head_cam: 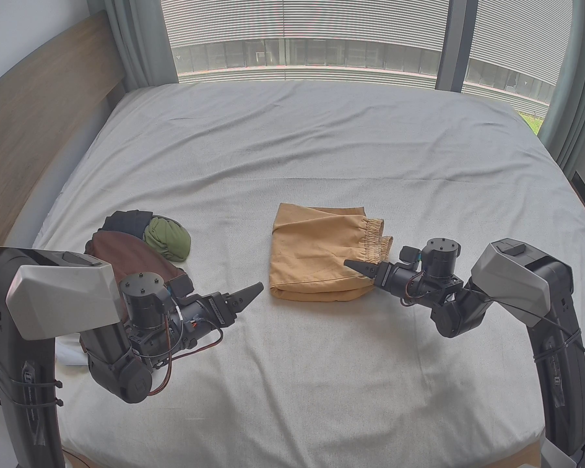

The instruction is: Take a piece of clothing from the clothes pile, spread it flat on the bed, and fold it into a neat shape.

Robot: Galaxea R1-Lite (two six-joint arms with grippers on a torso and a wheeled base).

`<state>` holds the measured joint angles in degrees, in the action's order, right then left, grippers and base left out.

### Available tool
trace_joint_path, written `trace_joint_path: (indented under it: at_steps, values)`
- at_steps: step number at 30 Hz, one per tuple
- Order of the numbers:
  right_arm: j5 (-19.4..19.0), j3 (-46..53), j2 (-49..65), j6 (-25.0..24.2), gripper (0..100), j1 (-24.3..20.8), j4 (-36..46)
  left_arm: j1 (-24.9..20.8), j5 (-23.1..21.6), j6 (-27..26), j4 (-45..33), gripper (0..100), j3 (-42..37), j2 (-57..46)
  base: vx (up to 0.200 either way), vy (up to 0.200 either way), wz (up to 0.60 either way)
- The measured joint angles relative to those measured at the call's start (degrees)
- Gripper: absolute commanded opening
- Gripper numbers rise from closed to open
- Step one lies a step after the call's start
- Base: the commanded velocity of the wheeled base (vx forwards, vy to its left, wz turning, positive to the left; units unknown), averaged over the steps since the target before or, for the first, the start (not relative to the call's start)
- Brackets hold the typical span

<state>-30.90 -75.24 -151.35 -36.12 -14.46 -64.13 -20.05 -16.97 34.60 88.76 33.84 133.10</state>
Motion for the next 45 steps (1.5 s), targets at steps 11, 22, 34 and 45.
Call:
trace_joint_path:
  at_steps: [11,22,34,45]
  values:
    - [0.01,4.66,6.83,0.29,100,6.66,-0.07,-0.21,0.0,-0.06,0.0,100,0.02,-0.16,0.0,0.0,0.0]
    - [-0.02,5.21,14.54,0.29,100,5.51,-0.07,-0.26,0.2,-0.09,-0.02,100,0.15,-0.24,0.0,0.0,0.0]
    - [0.63,2.8,9.14,2.22,100,0.07,0.09,-0.01,0.2,-0.13,-0.02,100,0.17,-0.24,0.0,0.0,0.0]
    - [3.07,2.26,2.41,5.25,100,-0.54,-1.17,0.02,0.11,-0.11,-0.02,100,0.22,-0.22,0.0,0.0,0.0]
